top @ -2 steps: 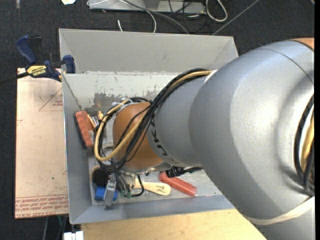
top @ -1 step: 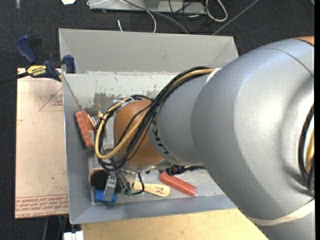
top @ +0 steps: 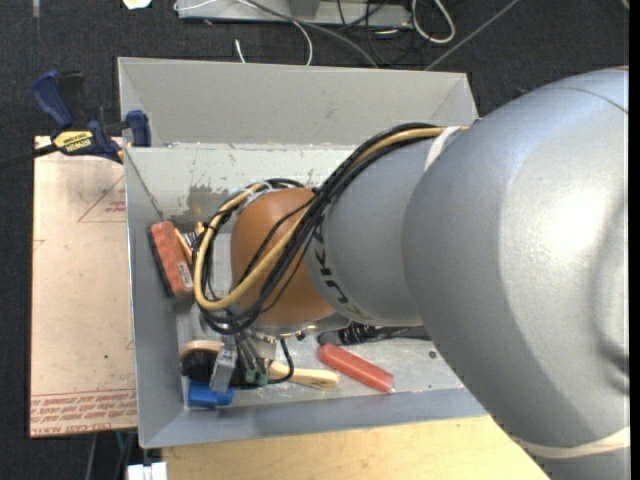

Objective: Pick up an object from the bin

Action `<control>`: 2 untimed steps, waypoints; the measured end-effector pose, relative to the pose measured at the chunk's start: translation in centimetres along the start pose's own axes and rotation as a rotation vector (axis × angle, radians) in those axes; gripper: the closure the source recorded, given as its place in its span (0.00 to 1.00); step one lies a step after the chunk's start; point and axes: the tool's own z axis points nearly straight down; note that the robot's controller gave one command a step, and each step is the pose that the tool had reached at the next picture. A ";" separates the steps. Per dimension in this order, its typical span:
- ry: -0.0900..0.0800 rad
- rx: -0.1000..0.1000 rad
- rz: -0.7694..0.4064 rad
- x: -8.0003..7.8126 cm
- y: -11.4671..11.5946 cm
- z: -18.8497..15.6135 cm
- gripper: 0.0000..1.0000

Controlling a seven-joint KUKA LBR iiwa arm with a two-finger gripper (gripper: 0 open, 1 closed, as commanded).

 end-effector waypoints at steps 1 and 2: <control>0.001 0.000 -0.002 0.0 0.1 -2.3 1.00; 0.006 0.004 -0.003 0.1 0.1 -7.9 1.00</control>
Offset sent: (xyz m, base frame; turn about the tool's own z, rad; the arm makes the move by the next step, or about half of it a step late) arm -0.0008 0.0001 0.1109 -0.0012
